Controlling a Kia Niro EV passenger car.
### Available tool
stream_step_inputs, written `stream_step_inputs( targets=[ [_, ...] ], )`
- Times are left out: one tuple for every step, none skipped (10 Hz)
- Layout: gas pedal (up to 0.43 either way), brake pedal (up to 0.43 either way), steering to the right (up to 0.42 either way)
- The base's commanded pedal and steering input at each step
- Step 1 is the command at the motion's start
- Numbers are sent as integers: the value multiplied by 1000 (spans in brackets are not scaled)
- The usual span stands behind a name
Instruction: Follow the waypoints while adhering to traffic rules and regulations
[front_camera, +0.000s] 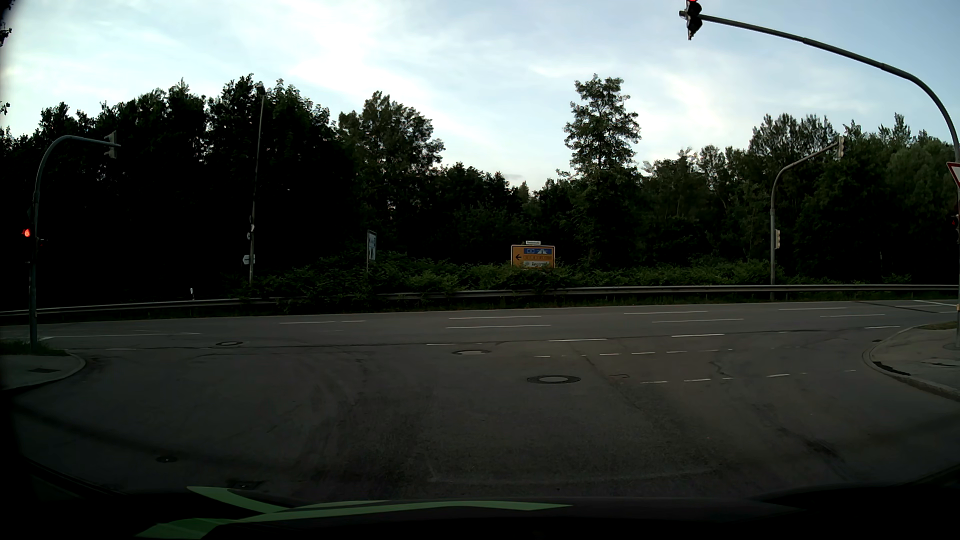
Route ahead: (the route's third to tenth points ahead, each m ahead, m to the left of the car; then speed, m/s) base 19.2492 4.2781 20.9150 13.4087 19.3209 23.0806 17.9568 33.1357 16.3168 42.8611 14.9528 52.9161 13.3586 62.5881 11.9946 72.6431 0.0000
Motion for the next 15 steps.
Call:
stream_step_inputs(
  targets=[
    [0, 329, -18],
    [0, 329, -18],
    [0, 329, -18],
    [0, 329, -18],
    [0, 329, -18],
    [0, 329, -18],
    [0, 329, -18],
    [0, 329, -18],
    [0, 329, -18],
    [0, 329, -18],
    [0, 329, -18],
    [0, 329, -18],
    [0, 329, -18],
    [0, 329, -18],
    [0, 329, -18]
  ],
)
